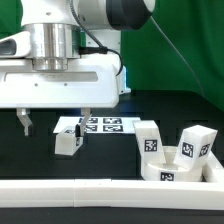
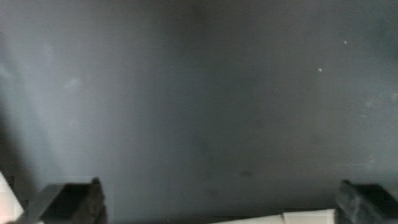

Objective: Assemble stool

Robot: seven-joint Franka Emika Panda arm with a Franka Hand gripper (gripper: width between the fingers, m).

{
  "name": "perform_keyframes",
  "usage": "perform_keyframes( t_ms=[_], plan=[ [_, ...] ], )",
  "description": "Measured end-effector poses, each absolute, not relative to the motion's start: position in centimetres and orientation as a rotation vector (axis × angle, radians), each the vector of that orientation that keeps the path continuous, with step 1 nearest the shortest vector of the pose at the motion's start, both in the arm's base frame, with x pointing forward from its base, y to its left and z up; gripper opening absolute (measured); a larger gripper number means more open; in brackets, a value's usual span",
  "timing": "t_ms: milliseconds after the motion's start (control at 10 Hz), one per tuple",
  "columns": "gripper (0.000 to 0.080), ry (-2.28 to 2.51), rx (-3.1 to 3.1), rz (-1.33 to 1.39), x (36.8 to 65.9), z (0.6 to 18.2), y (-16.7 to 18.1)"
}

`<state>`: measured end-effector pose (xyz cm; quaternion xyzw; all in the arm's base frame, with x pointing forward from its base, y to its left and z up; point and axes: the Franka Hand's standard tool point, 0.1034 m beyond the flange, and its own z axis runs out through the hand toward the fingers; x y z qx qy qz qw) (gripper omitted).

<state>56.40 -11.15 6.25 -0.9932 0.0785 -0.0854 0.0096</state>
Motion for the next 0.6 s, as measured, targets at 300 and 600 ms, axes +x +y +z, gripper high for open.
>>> perform_keyframes(
  t_ms=[300,600],
  plan=[
    [0.0648,0.254,-3.101,-0.264,56.2,6.1,-11.3],
    [0.0648,0.426,-3.089,-0.216,51.7,3.5,-12.5]
  ],
)
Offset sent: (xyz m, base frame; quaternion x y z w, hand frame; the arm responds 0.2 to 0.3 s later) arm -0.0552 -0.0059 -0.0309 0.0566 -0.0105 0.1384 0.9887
